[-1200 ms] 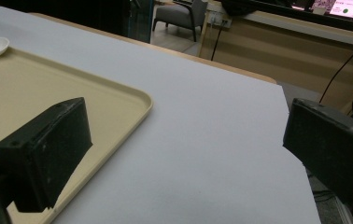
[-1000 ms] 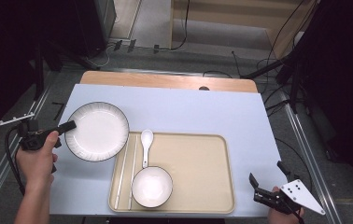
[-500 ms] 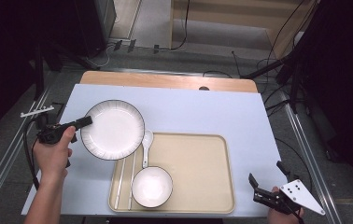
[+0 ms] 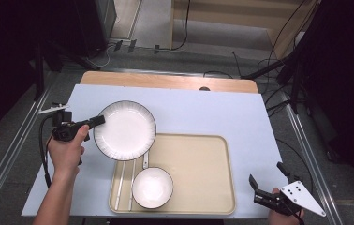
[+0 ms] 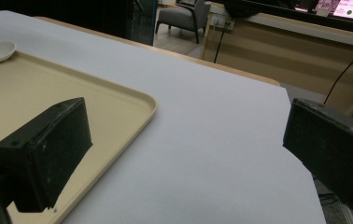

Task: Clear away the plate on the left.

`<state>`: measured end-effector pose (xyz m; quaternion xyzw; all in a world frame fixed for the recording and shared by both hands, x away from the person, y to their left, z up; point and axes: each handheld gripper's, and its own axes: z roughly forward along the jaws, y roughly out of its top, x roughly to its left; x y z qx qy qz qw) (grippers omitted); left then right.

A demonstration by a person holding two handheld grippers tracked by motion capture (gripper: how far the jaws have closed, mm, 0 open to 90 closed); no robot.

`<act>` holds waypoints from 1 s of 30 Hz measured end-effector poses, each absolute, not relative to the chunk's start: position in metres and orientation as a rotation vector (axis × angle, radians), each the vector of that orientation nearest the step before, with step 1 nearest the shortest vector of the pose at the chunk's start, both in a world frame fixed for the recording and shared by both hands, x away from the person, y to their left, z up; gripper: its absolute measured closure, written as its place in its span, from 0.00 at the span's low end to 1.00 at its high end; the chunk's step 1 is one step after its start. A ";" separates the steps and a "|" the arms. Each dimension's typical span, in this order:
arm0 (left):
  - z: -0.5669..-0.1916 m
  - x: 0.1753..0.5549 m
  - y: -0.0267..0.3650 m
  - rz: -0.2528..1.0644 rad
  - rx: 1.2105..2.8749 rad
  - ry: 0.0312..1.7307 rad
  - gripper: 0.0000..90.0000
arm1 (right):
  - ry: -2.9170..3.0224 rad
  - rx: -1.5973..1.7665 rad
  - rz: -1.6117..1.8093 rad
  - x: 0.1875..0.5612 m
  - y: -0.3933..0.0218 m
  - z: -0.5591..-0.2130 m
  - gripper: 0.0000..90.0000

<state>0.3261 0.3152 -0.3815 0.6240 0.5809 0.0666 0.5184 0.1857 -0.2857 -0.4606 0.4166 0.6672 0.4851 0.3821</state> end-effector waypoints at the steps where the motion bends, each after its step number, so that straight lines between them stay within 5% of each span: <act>1: -0.381 0.327 0.313 0.158 1.501 1.395 0.94 | 1.700 1.064 1.239 0.186 -0.286 -0.461 0.02; 30: -0.389 0.356 0.222 0.075 1.629 1.292 0.94 | 1.693 1.054 1.244 0.184 -0.285 -0.459 0.02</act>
